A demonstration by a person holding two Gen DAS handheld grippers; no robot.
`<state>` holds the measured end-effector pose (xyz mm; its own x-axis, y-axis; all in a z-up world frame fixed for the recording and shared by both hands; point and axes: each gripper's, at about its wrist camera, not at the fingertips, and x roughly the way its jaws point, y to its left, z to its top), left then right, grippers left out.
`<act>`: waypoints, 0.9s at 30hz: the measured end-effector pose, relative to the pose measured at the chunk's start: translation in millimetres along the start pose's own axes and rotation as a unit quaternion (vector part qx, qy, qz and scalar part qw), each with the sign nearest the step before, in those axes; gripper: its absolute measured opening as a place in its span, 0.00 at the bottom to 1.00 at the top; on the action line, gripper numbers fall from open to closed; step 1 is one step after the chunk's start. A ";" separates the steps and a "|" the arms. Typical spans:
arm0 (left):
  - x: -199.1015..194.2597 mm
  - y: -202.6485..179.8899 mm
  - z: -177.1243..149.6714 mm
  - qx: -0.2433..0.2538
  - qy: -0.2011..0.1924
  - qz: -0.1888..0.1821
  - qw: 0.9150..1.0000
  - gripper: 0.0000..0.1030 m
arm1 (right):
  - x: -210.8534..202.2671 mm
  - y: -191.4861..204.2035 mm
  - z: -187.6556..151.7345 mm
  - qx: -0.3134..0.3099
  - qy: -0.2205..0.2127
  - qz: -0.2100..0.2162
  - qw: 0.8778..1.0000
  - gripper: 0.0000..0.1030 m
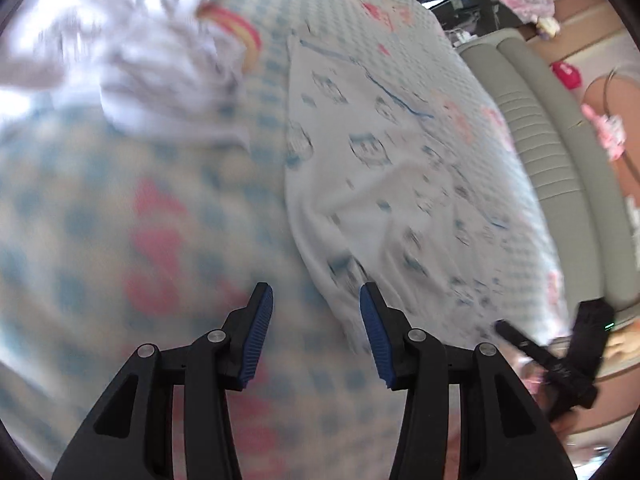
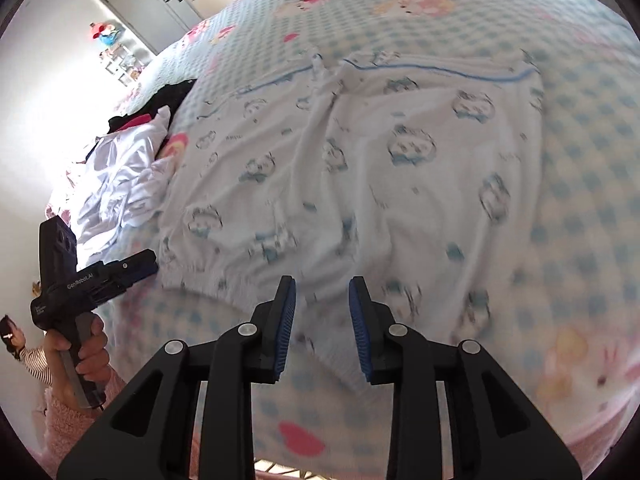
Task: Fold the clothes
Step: 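Move both tools to the elastic cuff end of the folded pants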
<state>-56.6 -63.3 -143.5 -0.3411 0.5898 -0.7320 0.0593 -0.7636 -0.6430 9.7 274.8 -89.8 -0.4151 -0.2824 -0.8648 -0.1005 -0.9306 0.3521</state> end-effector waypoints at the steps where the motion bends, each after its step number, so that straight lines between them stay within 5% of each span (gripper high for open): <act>1: 4.0 2.6 -5.1 -0.007 0.005 -0.006 1.000 0.46 | -2.5 -2.5 -6.7 0.006 0.001 -0.002 1.000 0.28; 5: 8.8 -1.6 -9.5 -0.002 -0.006 0.018 1.000 0.45 | -10.9 -13.0 -31.4 0.027 0.004 -0.011 1.000 0.28; 9: 6.0 -9.5 -9.4 0.008 -0.021 0.101 0.995 0.25 | -14.0 -20.6 -35.9 0.038 0.002 -0.044 0.998 0.28; 12: -1.9 -7.1 -10.5 0.002 -0.019 0.078 0.997 0.31 | -23.3 -31.6 -37.5 0.051 -0.008 -0.051 0.997 0.28; 15: -0.4 4.5 -11.4 -0.044 -0.012 -0.013 0.999 0.47 | -25.0 -46.1 -37.2 0.076 -0.007 -0.032 0.997 0.28; 18: 6.2 7.8 -7.4 -0.075 -0.001 -0.084 0.994 0.49 | -18.7 -55.6 -37.6 0.094 0.010 -0.013 0.995 0.29; 22: 21.6 -8.6 -1.7 -0.046 0.017 -0.036 0.998 0.50 | -4.5 -59.6 -43.8 0.109 0.036 0.027 0.993 0.46; 27: 22.1 -20.2 -8.8 -0.024 0.010 -0.001 1.000 0.44 | 4.1 -66.3 -52.9 0.131 0.034 0.060 0.989 0.46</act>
<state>-57.1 -32.5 -148.7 -0.3217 0.5968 -0.7350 0.1045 -0.7492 -0.6541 62.5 323.0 -135.6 -0.3769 -0.4107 -0.8303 -0.2881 -0.7999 0.5264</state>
